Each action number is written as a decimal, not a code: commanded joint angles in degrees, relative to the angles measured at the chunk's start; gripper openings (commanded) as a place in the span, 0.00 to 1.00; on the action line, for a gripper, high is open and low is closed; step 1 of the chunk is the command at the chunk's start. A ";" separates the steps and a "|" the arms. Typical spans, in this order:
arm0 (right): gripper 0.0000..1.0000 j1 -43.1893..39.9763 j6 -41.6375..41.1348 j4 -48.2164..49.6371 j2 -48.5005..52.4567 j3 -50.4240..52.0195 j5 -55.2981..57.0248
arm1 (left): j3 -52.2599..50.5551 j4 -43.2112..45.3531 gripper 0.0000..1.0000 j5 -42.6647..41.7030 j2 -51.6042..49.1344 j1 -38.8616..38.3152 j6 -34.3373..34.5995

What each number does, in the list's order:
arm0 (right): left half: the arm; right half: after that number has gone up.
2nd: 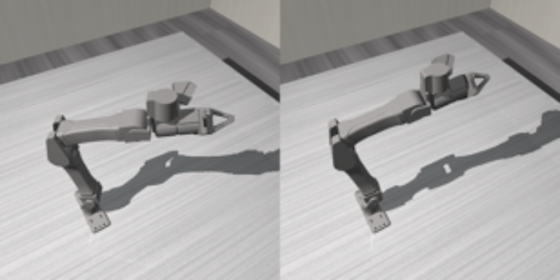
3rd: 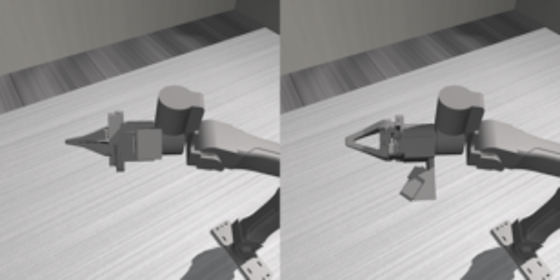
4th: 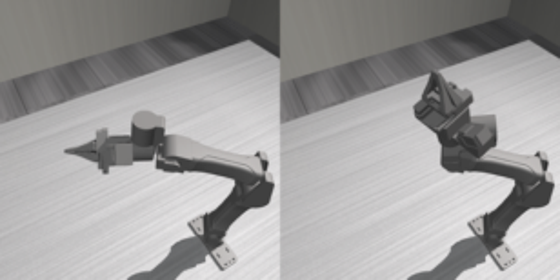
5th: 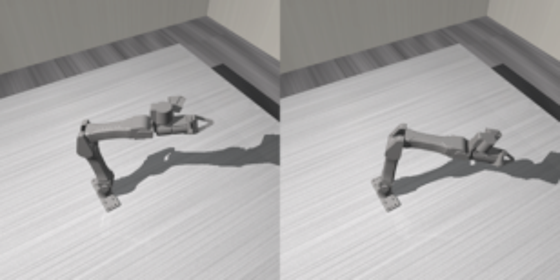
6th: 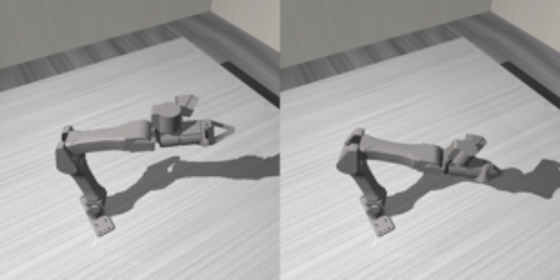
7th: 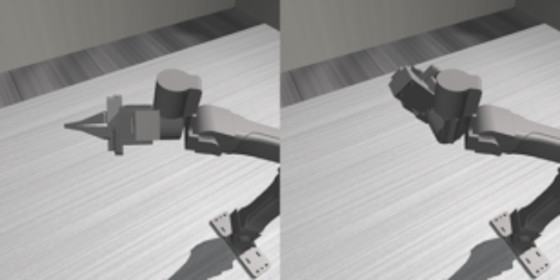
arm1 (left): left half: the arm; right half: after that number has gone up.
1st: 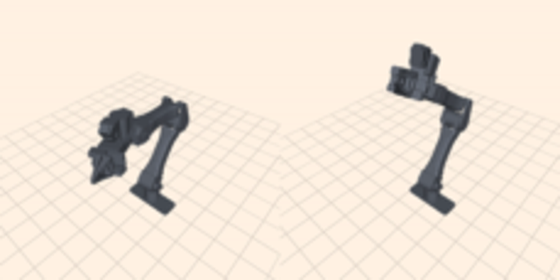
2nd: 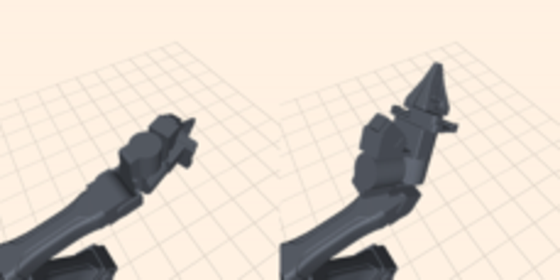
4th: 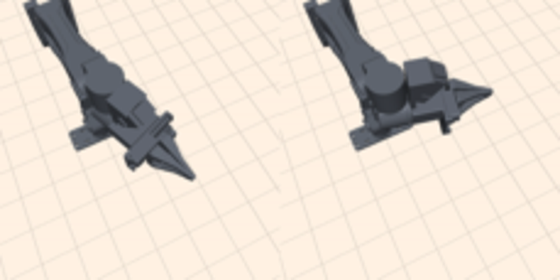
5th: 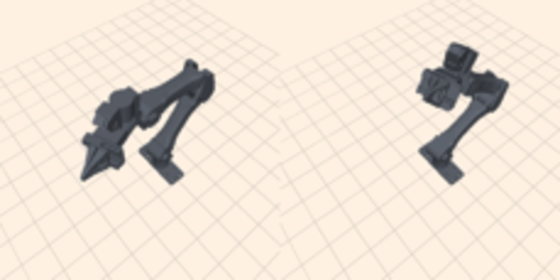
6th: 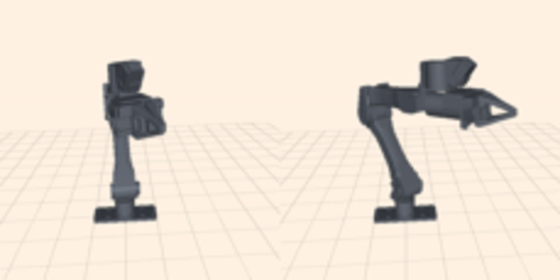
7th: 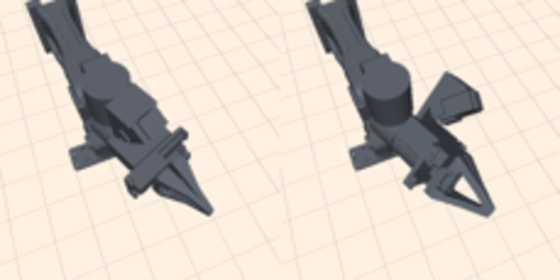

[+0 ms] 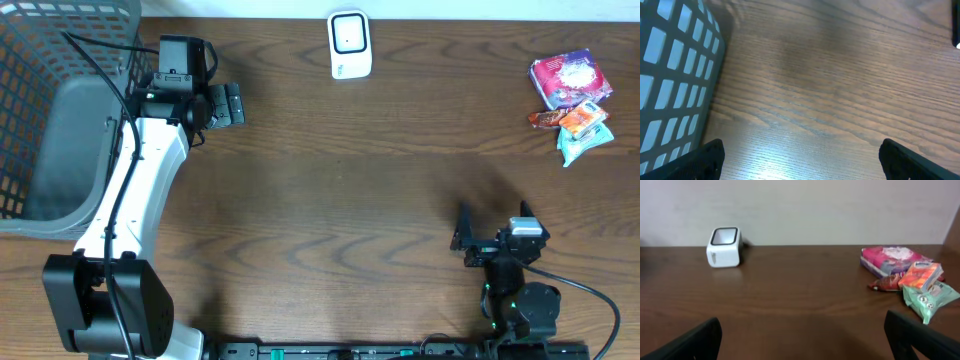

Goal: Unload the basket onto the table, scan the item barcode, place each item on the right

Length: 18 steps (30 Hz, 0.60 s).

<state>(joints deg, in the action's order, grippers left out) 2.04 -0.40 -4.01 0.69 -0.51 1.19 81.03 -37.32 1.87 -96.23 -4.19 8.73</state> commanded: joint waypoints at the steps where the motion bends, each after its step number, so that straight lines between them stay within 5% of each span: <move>1: 0.99 0.15 -0.76 -0.11 -0.42 0.20 0.90 | -0.17 -0.15 0.98 0.52 -0.39 0.26 -0.52; 18: 0.99 0.15 0.46 -0.26 -0.42 0.20 0.79 | -0.17 -0.15 0.98 0.55 -0.39 0.26 -0.52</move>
<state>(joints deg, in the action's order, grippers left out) 2.04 -0.38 -4.05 0.69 -0.51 1.54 81.03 -37.34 1.87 -96.23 -4.19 8.73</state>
